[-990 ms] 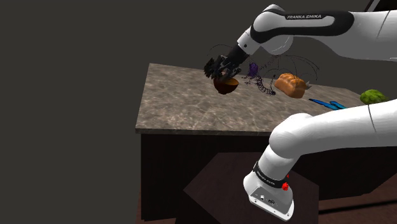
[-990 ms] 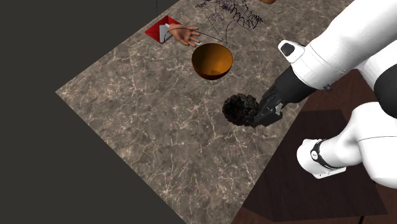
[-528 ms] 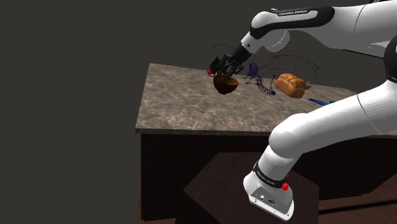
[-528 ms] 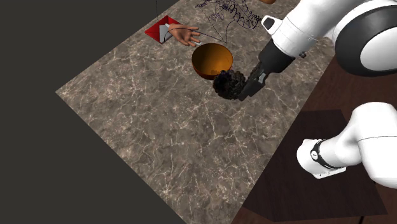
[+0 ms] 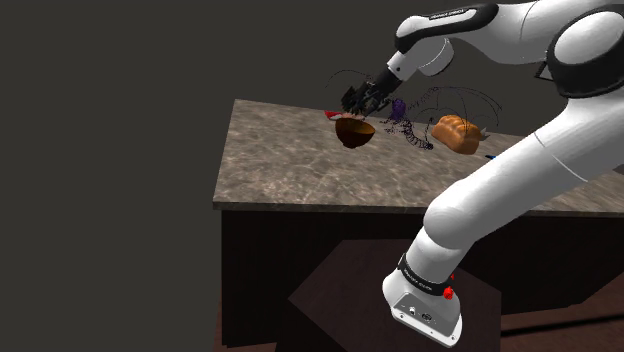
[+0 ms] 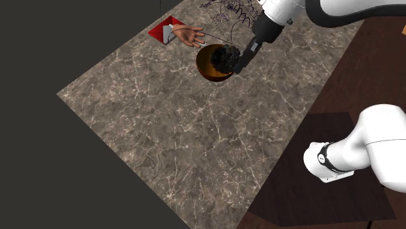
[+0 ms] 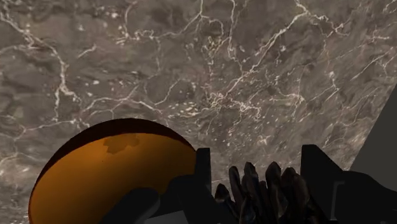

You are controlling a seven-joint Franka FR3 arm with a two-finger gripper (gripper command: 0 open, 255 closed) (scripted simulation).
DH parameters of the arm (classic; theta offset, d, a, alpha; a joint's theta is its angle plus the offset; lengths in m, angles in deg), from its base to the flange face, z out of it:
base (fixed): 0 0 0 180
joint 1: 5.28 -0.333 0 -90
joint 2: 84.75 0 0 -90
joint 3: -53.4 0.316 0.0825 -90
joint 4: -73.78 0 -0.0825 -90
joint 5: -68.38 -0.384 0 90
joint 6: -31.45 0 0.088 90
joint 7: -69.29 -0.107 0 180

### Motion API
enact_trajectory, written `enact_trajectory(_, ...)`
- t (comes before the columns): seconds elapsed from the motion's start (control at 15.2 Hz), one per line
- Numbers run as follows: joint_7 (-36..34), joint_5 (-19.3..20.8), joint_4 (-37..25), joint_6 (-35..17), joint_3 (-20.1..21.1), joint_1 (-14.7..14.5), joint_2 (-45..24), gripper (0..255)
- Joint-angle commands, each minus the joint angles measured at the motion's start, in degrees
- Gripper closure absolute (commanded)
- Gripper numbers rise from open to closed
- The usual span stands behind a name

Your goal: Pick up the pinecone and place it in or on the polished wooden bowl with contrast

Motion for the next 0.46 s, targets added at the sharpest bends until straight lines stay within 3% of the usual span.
enact_trajectory(0.0,3.2,-1.6,-4.3,1.4,-2.9,-0.7,-4.1,255)
enact_trajectory(0.4,13.9,-10.5,-18.5,7.6,-11.6,-1.3,-18.8,255)
